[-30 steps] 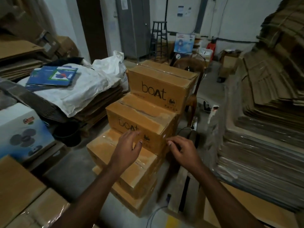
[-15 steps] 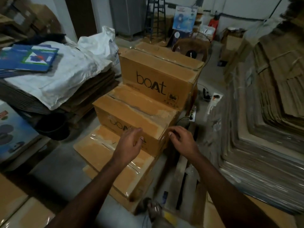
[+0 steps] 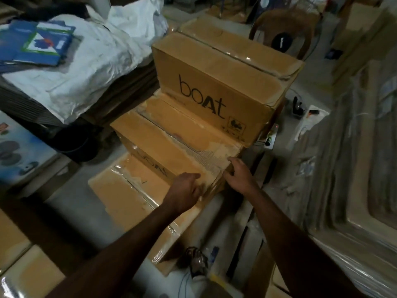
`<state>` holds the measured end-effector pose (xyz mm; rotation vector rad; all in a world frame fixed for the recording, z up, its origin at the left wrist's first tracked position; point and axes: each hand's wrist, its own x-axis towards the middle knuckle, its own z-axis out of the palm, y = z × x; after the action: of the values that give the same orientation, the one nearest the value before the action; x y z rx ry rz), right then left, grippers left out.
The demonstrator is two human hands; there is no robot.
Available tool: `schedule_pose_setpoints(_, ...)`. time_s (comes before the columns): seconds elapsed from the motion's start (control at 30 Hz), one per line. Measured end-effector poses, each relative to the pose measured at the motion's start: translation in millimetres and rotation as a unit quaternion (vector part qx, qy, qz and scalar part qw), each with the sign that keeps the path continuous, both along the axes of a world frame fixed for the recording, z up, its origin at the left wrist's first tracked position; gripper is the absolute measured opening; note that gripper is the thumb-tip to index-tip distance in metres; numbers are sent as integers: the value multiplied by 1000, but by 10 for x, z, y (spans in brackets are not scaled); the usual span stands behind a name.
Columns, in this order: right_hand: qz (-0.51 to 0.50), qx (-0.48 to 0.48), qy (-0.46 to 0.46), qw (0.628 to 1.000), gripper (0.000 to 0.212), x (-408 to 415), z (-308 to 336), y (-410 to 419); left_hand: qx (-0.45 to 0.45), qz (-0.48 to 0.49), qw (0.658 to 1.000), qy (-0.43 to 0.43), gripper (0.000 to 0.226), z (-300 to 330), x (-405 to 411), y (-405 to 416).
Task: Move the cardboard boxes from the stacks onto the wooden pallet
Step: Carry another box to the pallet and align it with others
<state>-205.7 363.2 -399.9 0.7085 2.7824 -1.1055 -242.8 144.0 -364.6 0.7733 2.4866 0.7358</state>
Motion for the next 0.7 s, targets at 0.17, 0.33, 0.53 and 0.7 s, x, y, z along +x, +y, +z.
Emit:
schedule_pose_setpoints(0.17, 58, 48, -89, 993, 71, -557, -305, 430, -135, -7, 991, 1, 71, -572, -134, 468)
schedule_pose_setpoints(0.33, 64, 100, -146, 982, 73, -725, -590, 510, -176, 0, 984, 33, 80, -940, -183, 656)
schedule_pose_setpoints(0.53, 60, 129, -103, 984, 75, -684, -737, 502, -178, 29, 983, 10, 76, -1014, -238, 761)
schedule_pose_setpoints(0.7, 64, 190, 39, 979, 59, -788, -419, 526, -211, 45, 976, 2, 75, -790, -398, 943)
